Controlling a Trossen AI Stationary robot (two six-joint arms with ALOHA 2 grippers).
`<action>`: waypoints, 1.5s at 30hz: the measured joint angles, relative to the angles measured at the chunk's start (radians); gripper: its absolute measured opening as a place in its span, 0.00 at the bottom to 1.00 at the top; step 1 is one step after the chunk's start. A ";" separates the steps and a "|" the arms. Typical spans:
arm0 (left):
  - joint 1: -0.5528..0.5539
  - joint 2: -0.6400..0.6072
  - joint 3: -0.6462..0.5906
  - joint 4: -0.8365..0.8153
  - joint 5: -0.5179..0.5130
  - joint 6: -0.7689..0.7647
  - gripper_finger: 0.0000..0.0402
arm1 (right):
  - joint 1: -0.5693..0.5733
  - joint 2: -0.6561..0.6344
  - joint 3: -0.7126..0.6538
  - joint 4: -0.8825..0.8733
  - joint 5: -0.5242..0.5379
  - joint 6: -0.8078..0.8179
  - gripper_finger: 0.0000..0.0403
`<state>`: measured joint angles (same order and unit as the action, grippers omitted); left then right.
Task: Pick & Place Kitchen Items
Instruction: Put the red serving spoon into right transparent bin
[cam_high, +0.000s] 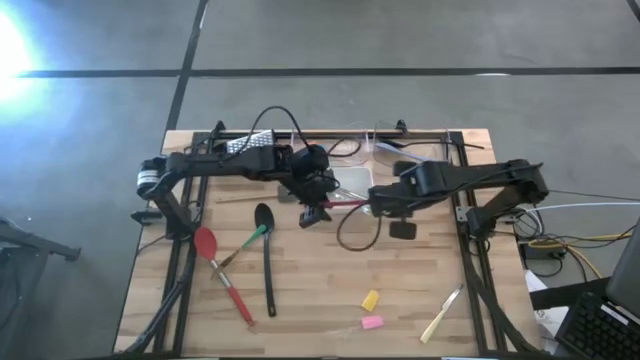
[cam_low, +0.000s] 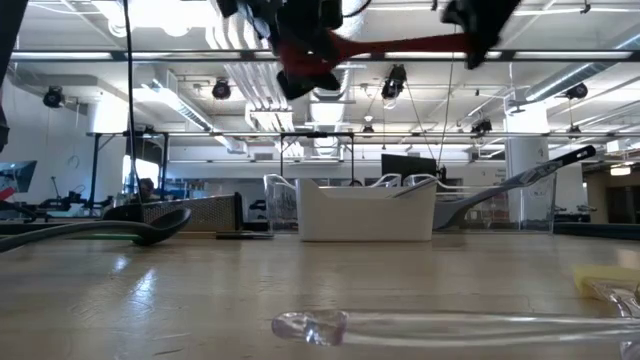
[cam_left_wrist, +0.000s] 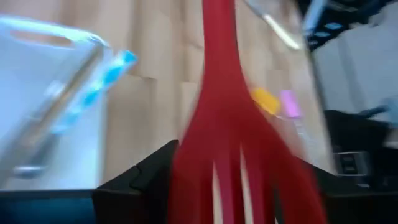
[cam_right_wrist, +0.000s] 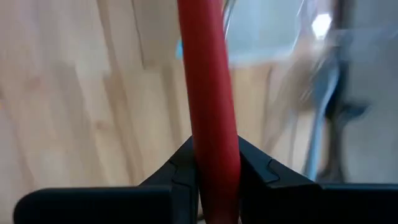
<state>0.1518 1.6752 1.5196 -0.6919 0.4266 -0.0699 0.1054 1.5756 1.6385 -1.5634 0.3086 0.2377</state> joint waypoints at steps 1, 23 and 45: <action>0.001 -0.007 0.014 -0.014 -0.041 0.023 0.54 | -0.004 -0.019 -0.030 -0.008 -0.024 0.020 0.14; -0.006 -0.251 0.087 0.127 -0.845 0.323 0.54 | -0.189 -0.263 -0.245 -0.009 0.033 0.122 0.13; -0.038 -0.614 -0.354 0.527 -0.804 0.303 0.54 | -0.849 -0.167 -0.276 -0.008 0.027 -0.419 0.13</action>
<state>0.1139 1.0608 1.1658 -0.1647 -0.3779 0.2329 -0.7441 1.4086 1.3622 -1.5711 0.3356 -0.1812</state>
